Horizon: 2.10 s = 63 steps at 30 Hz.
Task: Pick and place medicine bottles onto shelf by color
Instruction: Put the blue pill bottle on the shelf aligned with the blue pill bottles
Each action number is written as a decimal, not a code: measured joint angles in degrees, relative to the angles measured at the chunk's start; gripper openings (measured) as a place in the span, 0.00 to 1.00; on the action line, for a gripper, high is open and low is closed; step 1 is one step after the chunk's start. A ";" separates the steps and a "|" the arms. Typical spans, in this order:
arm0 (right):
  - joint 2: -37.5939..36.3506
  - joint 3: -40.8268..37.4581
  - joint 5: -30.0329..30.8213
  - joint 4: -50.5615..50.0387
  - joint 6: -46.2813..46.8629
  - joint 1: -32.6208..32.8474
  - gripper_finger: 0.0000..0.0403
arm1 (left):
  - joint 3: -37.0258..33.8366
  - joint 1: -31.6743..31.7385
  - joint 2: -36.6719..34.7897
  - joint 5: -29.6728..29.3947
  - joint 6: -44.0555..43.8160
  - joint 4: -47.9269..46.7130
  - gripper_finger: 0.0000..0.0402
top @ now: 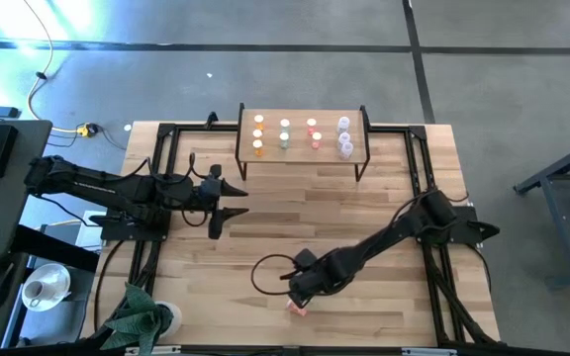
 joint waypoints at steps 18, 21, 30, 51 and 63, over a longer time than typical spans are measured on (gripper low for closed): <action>3.38 0.00 -1.80 -3.97 0.48 0.26 0.40 | 0.00 0.00 0.00 0.00 -0.01 -0.16 0.50; 3.38 0.00 -2.76 -4.91 -0.19 0.26 0.34 | -0.01 0.00 0.02 0.00 -0.01 -0.21 0.50; 3.38 0.00 -1.90 -5.72 -6.95 -0.33 0.30 | 0.00 0.00 0.02 0.02 -0.01 -0.22 0.50; 3.25 18.67 6.07 -30.11 -15.88 4.77 0.30 | -0.01 0.00 0.04 0.02 0.01 -1.97 0.50; 3.25 13.75 6.96 -21.31 -34.89 6.47 0.30 | 0.00 0.00 0.04 0.04 -1.45 -2.56 0.50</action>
